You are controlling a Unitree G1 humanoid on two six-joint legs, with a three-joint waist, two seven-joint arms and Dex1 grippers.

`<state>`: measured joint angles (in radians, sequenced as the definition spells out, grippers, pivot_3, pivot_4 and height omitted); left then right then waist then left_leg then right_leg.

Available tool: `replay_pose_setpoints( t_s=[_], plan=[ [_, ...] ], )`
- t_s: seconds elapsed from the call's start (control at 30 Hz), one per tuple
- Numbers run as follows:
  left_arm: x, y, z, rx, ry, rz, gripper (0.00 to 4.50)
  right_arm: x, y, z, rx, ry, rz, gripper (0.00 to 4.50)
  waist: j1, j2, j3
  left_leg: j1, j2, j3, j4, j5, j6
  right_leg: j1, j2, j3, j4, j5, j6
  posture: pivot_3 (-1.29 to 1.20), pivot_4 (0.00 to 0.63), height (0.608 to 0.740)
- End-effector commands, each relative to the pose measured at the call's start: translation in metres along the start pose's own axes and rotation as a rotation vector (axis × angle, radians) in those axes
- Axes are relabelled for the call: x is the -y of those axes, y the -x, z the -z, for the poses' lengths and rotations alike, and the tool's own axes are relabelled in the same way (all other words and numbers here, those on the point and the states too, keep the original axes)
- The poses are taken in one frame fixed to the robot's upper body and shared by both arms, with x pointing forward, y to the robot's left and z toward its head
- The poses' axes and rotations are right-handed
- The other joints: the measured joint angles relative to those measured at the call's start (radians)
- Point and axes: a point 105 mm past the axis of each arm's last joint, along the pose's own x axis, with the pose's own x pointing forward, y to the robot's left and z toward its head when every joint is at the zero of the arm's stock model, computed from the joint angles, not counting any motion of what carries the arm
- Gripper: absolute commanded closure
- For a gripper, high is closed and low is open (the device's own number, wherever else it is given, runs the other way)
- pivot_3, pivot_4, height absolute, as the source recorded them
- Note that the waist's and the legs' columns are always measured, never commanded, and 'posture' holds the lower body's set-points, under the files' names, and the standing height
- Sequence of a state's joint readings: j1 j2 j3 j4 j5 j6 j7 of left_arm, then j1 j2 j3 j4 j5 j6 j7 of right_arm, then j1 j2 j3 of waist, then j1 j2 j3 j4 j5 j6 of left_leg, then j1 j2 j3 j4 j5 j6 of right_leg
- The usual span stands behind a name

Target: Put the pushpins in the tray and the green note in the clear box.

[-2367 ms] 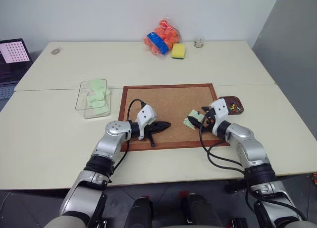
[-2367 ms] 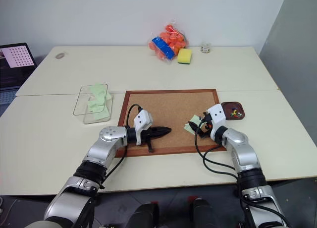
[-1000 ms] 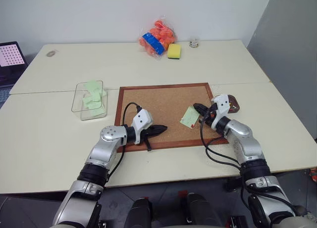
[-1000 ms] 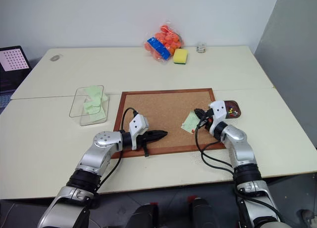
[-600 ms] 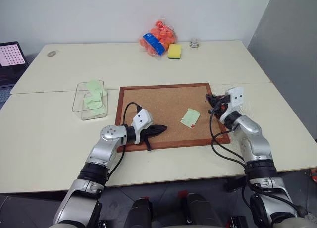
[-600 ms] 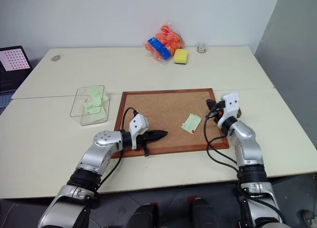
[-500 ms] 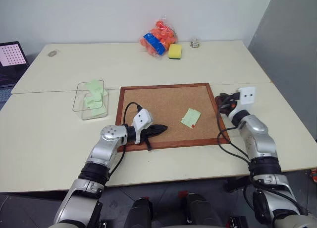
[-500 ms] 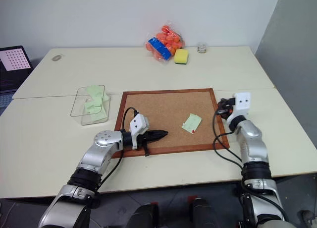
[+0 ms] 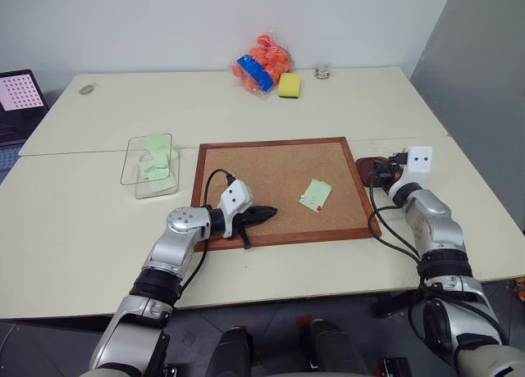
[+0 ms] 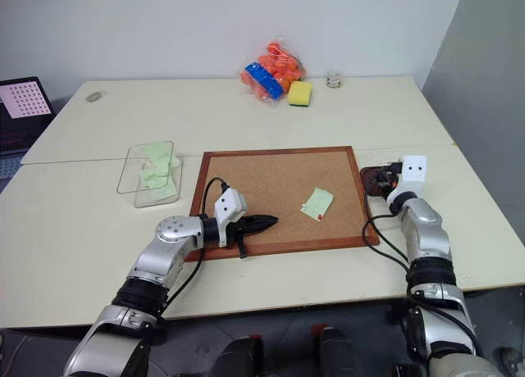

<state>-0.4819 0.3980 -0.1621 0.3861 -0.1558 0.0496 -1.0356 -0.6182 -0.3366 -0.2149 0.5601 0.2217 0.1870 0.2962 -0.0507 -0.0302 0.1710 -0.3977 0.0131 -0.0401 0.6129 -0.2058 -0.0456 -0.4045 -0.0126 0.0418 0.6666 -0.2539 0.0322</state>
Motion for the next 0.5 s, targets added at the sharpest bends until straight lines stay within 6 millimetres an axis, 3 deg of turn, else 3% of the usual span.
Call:
replay_pose_setpoints(
  t_s=[0.03, 0.17, 0.27, 0.37, 0.5],
  plan=[
    [-0.002, 0.005, 0.008, -0.025, 0.011, -0.024, 4.50, 0.009, 0.000, -0.021, 0.072, -0.003, 0.020, 1.99, 0.000, 0.000, 0.000, 0.000, 0.000, 0.000, 0.000, 0.000, 0.000, 0.000, 0.000, 0.000, 0.000, 0.000, 0.000, 0.00, 0.150, 0.740],
    [0.000, 0.005, 0.008, -0.024, 0.012, -0.023, 4.50, 0.011, 0.002, -0.026, 0.094, 0.013, 0.023, 1.15, 0.000, 0.000, 0.000, 0.000, 0.000, 0.000, 0.000, 0.000, 0.000, 0.000, 0.000, 0.000, 0.000, 0.000, 0.000, 0.00, 0.150, 0.740],
    [0.000, 0.004, 0.009, -0.026, 0.012, -0.020, 4.50, -0.010, 0.008, -0.034, 0.144, -0.015, -0.115, 0.53, 0.000, 0.000, 0.000, 0.000, 0.000, 0.000, 0.000, 0.000, 0.000, 0.000, 0.000, 0.000, 0.000, 0.000, 0.000, 0.00, 0.150, 0.740],
    [0.000, 0.004, 0.009, -0.025, 0.013, -0.018, 4.50, -0.041, 0.027, -0.035, 0.158, 0.016, -0.357, 0.53, 0.000, 0.000, 0.000, 0.000, 0.000, 0.000, 0.000, 0.000, 0.000, 0.000, 0.000, 0.000, 0.000, 0.000, 0.001, 0.00, 0.150, 0.740],
    [-0.001, 0.004, 0.008, -0.027, 0.012, -0.016, 4.50, -0.074, 0.062, -0.018, 0.080, 0.132, -0.631, 0.53, 0.003, 0.000, 0.000, -0.001, 0.000, -0.001, 0.000, 0.000, 0.000, 0.000, 0.000, -0.001, -0.001, -0.001, 0.002, 0.00, 0.150, 0.740]
  ],
)
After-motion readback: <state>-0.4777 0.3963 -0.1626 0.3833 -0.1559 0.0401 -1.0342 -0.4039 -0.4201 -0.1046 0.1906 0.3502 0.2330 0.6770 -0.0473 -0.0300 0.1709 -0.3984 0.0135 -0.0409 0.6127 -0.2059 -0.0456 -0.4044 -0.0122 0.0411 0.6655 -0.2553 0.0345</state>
